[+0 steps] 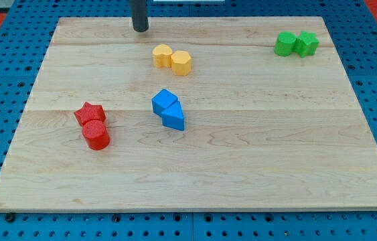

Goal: Push the yellow blocks towards center of the board

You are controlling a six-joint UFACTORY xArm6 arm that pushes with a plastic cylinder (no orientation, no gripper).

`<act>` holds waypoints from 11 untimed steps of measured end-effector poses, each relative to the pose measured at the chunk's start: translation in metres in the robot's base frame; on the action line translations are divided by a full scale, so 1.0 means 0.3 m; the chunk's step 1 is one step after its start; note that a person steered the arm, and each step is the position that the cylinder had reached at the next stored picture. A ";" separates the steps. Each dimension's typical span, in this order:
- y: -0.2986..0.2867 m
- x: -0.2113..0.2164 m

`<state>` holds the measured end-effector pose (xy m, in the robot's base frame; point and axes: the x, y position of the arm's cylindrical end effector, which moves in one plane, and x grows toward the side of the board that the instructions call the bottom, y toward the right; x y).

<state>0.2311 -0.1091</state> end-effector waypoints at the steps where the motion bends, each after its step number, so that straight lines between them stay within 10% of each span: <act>1: -0.076 0.041; 11: -0.540 0.290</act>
<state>0.3182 -0.2712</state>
